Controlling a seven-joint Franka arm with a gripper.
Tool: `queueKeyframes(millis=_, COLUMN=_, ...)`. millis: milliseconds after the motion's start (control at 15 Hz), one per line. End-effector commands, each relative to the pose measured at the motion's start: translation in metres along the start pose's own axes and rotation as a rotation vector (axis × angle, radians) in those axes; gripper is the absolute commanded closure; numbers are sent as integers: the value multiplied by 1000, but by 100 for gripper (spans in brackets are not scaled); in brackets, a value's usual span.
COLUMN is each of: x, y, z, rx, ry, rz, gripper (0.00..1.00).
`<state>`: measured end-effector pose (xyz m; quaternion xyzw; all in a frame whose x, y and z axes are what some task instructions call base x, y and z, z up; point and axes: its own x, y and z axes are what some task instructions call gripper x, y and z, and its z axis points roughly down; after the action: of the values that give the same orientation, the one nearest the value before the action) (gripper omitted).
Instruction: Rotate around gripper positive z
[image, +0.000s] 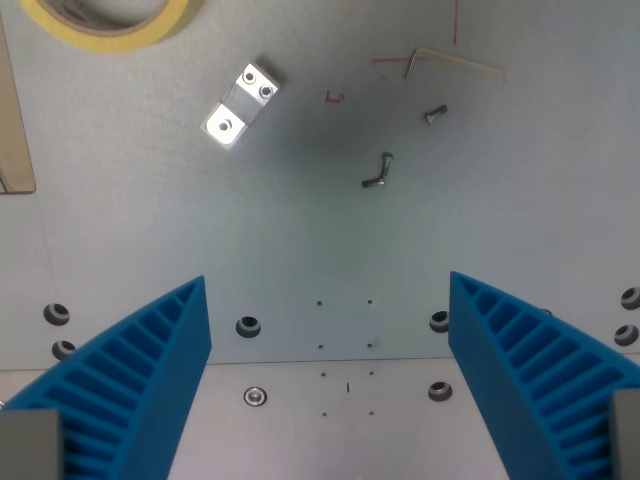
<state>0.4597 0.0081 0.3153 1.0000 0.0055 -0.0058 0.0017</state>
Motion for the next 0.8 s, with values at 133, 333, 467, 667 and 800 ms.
queueKeyframes(millis=133, x=0, y=0, z=-3, rx=0, ry=7, rz=27, gripper=0)
queueKeyframes(millis=333, x=0, y=0, z=-3, rx=1, ry=7, rz=67, gripper=0)
queueKeyframes(millis=467, x=0, y=0, z=-3, rx=1, ry=7, rz=93, gripper=0)
queueKeyframes(millis=667, x=0, y=0, z=-3, rx=1, ry=7, rz=133, gripper=0)
queueKeyframes(millis=800, x=0, y=0, z=-3, rx=1, ry=7, rz=160, gripper=0)
